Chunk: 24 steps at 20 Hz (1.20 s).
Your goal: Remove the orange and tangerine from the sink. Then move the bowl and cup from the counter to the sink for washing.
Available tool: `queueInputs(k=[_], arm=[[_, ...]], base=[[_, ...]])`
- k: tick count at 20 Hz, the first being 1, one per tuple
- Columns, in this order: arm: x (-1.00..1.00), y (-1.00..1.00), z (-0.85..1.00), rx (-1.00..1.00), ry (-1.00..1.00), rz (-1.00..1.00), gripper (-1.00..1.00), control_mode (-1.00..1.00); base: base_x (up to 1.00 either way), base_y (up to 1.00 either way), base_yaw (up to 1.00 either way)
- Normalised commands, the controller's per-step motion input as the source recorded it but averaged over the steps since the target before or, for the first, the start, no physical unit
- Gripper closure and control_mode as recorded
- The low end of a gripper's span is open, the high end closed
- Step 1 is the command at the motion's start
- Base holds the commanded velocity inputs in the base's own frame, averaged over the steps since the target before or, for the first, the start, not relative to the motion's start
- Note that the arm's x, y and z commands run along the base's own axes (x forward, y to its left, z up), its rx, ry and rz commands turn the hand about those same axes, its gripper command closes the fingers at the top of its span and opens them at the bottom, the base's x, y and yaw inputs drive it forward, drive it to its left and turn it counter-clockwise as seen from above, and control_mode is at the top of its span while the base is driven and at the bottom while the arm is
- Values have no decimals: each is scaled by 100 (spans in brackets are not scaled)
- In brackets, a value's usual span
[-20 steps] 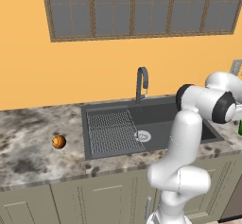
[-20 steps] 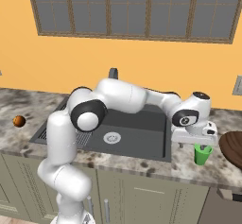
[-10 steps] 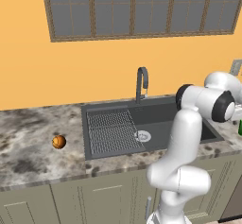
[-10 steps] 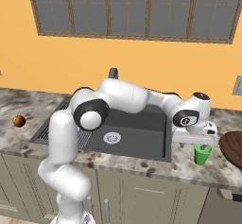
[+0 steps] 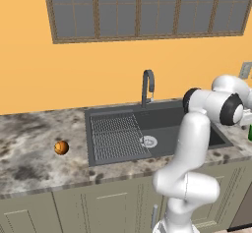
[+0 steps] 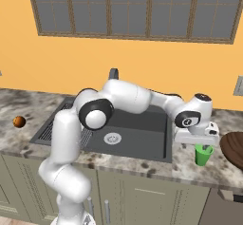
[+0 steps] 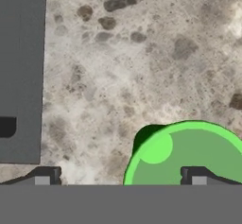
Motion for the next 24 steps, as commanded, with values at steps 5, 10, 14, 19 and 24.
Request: queueInputs(k=[5,10,14,19,24], arm=[[14,-17,-11,0,0,5,-100,-100],[5,-17,-8,0,0,4,-100,-100],[-5,-2,-8,0,0,0,-100,-100],[-11,7,-10,0,0,0,100,-100],[-13,23,-14,1,0,0,100,-100]], base=[[0,0,0],[0,0,0],[0,0,0],[0,0,0],[0,0,0]])
